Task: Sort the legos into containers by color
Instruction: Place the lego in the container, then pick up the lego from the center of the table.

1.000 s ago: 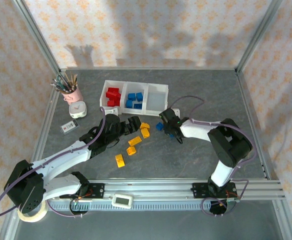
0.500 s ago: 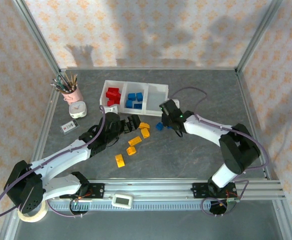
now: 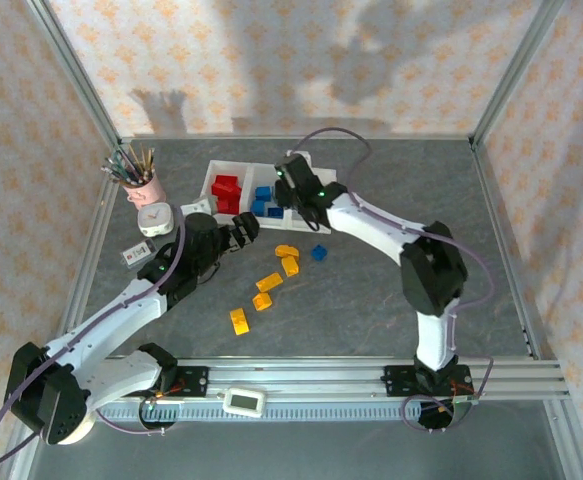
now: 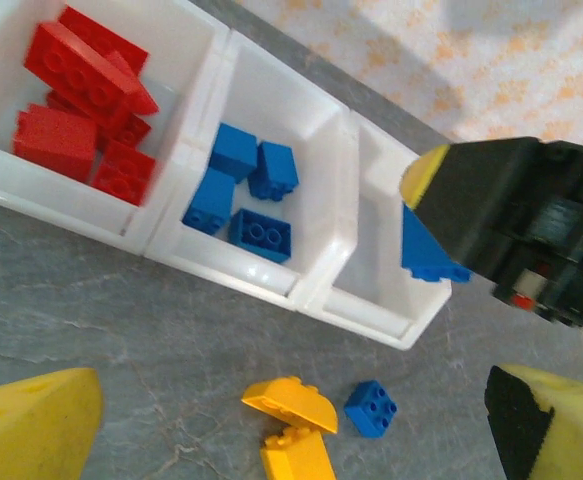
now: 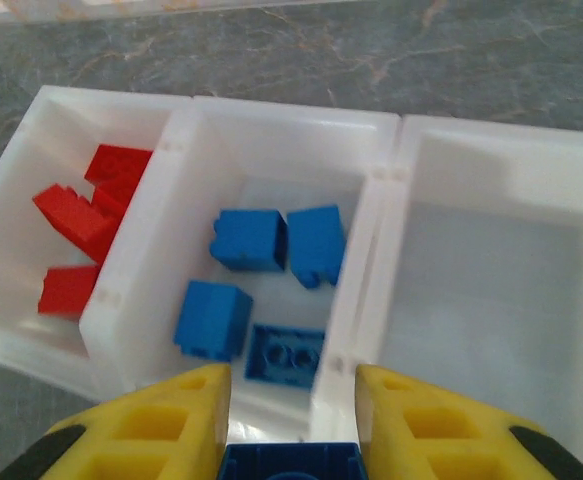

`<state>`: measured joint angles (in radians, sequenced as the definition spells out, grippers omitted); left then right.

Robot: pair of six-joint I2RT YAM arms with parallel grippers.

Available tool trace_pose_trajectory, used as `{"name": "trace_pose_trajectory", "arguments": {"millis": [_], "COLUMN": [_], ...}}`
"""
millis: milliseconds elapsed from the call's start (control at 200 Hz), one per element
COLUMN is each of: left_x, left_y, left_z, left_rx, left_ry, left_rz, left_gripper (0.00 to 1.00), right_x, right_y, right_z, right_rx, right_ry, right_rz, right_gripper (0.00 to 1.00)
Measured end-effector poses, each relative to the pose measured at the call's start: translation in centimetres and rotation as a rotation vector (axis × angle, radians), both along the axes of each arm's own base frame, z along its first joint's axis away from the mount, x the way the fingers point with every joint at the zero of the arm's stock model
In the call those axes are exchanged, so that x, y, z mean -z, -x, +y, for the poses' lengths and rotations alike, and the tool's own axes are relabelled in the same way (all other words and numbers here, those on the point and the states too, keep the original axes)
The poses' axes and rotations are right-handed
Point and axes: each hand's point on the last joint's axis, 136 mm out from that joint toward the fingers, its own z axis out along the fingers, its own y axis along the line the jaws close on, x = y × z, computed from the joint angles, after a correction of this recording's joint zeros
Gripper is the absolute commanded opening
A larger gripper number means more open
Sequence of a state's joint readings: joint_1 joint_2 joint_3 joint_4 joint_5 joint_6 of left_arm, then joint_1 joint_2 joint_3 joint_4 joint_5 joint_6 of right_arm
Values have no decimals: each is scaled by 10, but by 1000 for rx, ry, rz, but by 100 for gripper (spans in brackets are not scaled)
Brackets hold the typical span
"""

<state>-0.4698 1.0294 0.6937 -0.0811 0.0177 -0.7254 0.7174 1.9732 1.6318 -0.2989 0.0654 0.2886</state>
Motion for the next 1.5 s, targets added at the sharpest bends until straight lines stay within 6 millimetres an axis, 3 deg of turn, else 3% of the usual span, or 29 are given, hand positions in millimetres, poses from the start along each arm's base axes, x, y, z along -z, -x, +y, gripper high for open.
{"name": "trace_pose_trajectory", "arguments": {"millis": [155,315,475,631,781,1036,1136,1241,1501], "left_x": [-1,1,1,2,4,3,4,6,14], "left_y": [-2,-3,-3,-2,-2,-1,1,4,19], "left_z": [14,16,16,14,13,8,5,-1,-41], "left_rx": [-33,-34,-31,-20,-15,11,26,47,153], "left_ry": [-9,-16,-14,-10,-9,7,16,17,27], "left_rz": [1,6,8,13,17,22,27,31,51], "left_gripper": [99,99,99,99,99,99,99,99,99], "right_x": [16,29,37,37,33,-21,-25,-11,51], "right_y": [-34,-64,-78,-78,-54,4,28,52,106], "right_z": [25,44,44,36,19,-28,-48,-68,-110], "right_rx": [2,10,20,25,10,7,12,24,46], "right_ry": [16,33,65,81,100,61,52,57,111], "right_rz": [-17,-39,-40,-35,-8,-50,-51,-20,112], "right_gripper": [24,43,59,67,70,74,76,77,79]}}
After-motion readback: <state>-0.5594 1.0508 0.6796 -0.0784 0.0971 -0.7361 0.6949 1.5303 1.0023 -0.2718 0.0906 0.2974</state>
